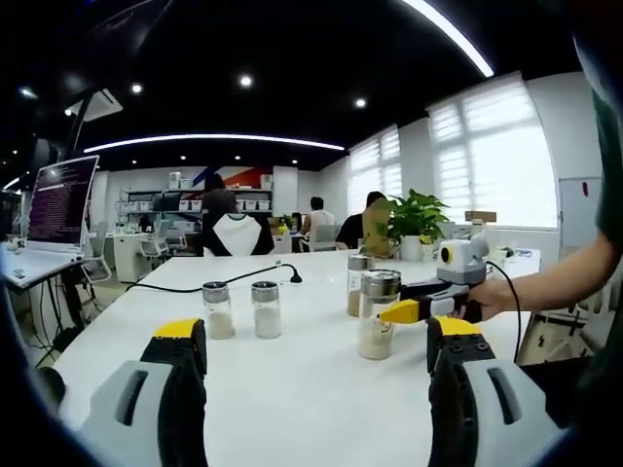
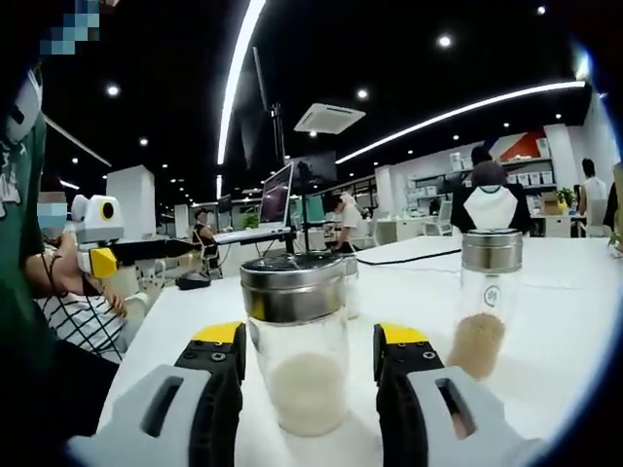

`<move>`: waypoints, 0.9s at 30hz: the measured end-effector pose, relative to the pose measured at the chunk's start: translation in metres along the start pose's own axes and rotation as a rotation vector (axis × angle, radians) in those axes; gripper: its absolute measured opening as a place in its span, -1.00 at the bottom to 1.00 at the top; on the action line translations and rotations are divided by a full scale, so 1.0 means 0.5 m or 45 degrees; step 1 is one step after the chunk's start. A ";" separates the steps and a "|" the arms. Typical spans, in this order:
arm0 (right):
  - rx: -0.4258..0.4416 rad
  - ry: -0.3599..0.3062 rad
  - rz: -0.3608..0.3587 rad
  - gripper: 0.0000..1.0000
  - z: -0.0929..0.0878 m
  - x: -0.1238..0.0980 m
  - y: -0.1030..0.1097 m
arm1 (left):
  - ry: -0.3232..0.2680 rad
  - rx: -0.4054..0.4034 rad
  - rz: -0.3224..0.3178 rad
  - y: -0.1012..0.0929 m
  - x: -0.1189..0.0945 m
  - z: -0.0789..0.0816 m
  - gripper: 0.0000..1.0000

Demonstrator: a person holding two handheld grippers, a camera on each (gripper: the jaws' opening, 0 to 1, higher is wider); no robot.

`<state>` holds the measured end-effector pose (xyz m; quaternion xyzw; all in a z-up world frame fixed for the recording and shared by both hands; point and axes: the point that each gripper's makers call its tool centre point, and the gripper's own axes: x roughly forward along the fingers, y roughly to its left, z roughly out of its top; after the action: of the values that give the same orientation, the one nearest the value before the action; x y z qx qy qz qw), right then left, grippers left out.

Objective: Rotate the seasoning bottle until the label or dispensing opening points toward the visible target arrow and the bottle remains upright within the marked orientation range

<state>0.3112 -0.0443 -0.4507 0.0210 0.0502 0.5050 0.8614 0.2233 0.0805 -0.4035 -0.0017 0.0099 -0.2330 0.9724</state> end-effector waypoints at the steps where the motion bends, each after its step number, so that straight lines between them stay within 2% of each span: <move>1: -0.003 -0.008 -0.017 0.10 0.003 -0.001 0.000 | 0.000 0.002 -0.001 0.000 0.000 0.000 0.98; 3: -0.019 -0.019 -0.045 0.12 0.006 -0.003 0.006 | 0.003 0.003 -0.003 0.001 0.000 -0.003 0.98; 10: -0.015 -0.063 -0.244 0.16 0.013 -0.008 -0.008 | -0.011 0.005 -0.016 -0.003 0.003 0.000 0.98; 13: -0.073 -0.060 -0.331 0.16 0.018 -0.004 -0.003 | -0.001 -0.001 -0.020 -0.002 0.003 -0.005 0.98; 17: -0.016 -0.067 -0.491 0.15 0.019 -0.007 -0.014 | 0.002 -0.004 -0.018 -0.002 0.001 -0.007 0.98; 18: 0.008 -0.072 -0.570 0.17 0.016 -0.012 -0.026 | 0.002 -0.005 -0.015 -0.001 0.000 -0.007 0.98; 19: 0.049 -0.104 -0.625 0.19 0.019 -0.016 -0.032 | 0.003 -0.006 -0.016 -0.001 0.000 -0.007 0.98; 20: 0.067 -0.171 -0.601 0.17 0.030 -0.012 -0.022 | -0.006 -0.011 -0.017 -0.002 -0.001 -0.006 0.99; 21: 0.050 -0.150 -0.601 0.15 0.025 -0.012 -0.018 | -0.013 -0.015 -0.016 -0.001 -0.001 -0.004 0.99; 23: -0.035 -0.097 -0.658 0.15 0.021 -0.013 -0.023 | -0.009 -0.014 -0.016 -0.001 -0.002 -0.005 0.99; 24: -0.070 -0.103 -0.663 0.15 0.027 -0.008 -0.017 | -0.005 -0.015 -0.014 -0.001 -0.002 -0.006 0.99; 25: -0.057 -0.101 -0.669 0.15 0.027 -0.005 -0.015 | -0.007 -0.018 -0.013 -0.001 -0.002 -0.006 0.99; 27: -0.070 -0.073 -0.737 0.14 0.025 -0.008 -0.024 | -0.014 -0.025 -0.014 -0.001 -0.002 -0.004 0.99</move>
<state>0.3209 -0.0535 -0.4393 -0.0033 0.0159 0.2386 0.9710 0.2223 0.0807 -0.4056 -0.0124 0.0068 -0.2384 0.9711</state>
